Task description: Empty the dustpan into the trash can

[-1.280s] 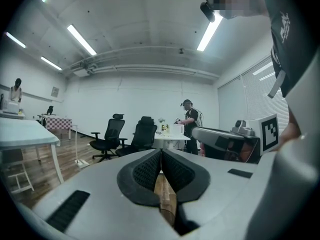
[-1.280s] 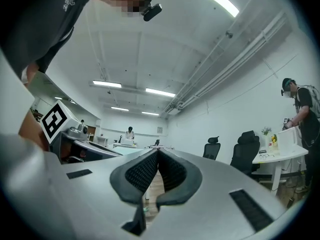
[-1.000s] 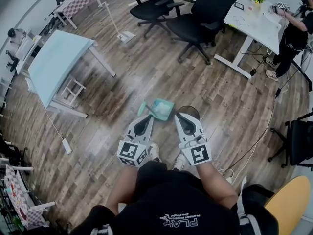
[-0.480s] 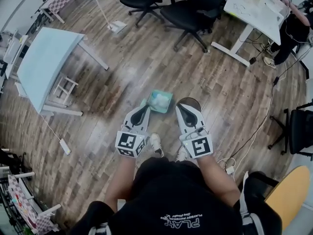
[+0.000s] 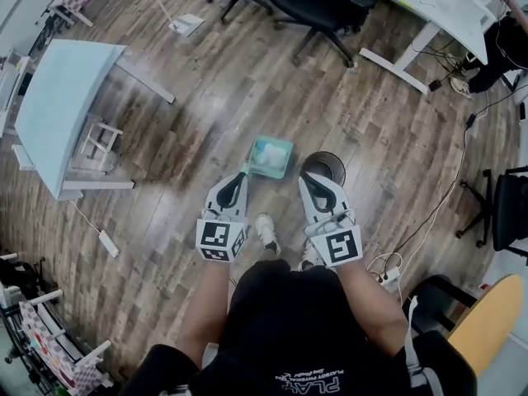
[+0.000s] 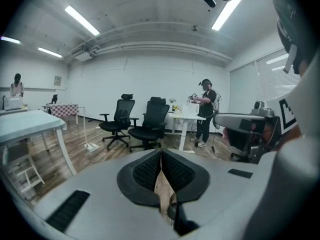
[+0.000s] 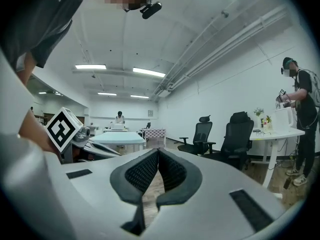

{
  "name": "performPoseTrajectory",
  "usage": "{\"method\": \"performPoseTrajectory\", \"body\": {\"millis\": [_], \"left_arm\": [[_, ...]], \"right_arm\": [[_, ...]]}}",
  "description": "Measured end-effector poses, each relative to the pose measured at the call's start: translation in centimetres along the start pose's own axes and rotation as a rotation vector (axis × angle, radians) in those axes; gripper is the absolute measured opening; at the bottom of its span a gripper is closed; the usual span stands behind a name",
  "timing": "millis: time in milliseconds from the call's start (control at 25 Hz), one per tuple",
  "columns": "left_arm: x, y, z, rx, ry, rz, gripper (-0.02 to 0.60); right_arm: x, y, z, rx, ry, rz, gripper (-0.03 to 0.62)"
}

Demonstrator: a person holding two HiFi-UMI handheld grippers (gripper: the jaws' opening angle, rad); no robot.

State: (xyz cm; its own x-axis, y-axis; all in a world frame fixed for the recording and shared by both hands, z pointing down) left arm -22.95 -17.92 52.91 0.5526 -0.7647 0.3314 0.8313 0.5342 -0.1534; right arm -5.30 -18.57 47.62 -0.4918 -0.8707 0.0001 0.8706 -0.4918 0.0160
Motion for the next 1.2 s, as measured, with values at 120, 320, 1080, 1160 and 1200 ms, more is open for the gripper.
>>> {"method": "performPoseTrajectory", "body": {"millis": [120, 320, 1080, 1160, 1200], "left_arm": [[1.1, -1.9, 2.3, -0.031, -0.054, -0.026, 0.025], [2.2, -4.5, 5.8, -0.075, -0.139, -0.068, 0.032], [10.1, -8.6, 18.3, -0.125, -0.498, 0.002, 0.242], [10.5, -9.0, 18.9, -0.132, -0.519, -0.001, 0.242], [10.8, -9.4, 19.3, -0.135, -0.53, -0.003, 0.242]], "right_arm": [[1.2, -0.2, 1.5, -0.001, -0.023, 0.001, 0.023], [2.4, -0.8, 4.0, -0.001, -0.072, 0.002, 0.023], [3.9, -2.0, 9.5, 0.019, -0.173, 0.046, 0.023], [3.7, -2.0, 10.0, 0.008, -0.188, 0.057, 0.024], [3.7, -2.0, 10.3, 0.003, -0.199, 0.064, 0.024]]}}
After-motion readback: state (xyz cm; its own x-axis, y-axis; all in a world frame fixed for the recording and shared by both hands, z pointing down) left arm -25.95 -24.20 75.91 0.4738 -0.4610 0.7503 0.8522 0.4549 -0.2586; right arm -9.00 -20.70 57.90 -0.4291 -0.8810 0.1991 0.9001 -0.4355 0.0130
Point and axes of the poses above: the fingertips, and each gripper's own axes: x forward along the fingers, y to its right, z out of its underside, the point moved 5 cm from there along -x, backward along the fingers, and after that the axes turned 11 degrees about z, right-handed, at the moved point
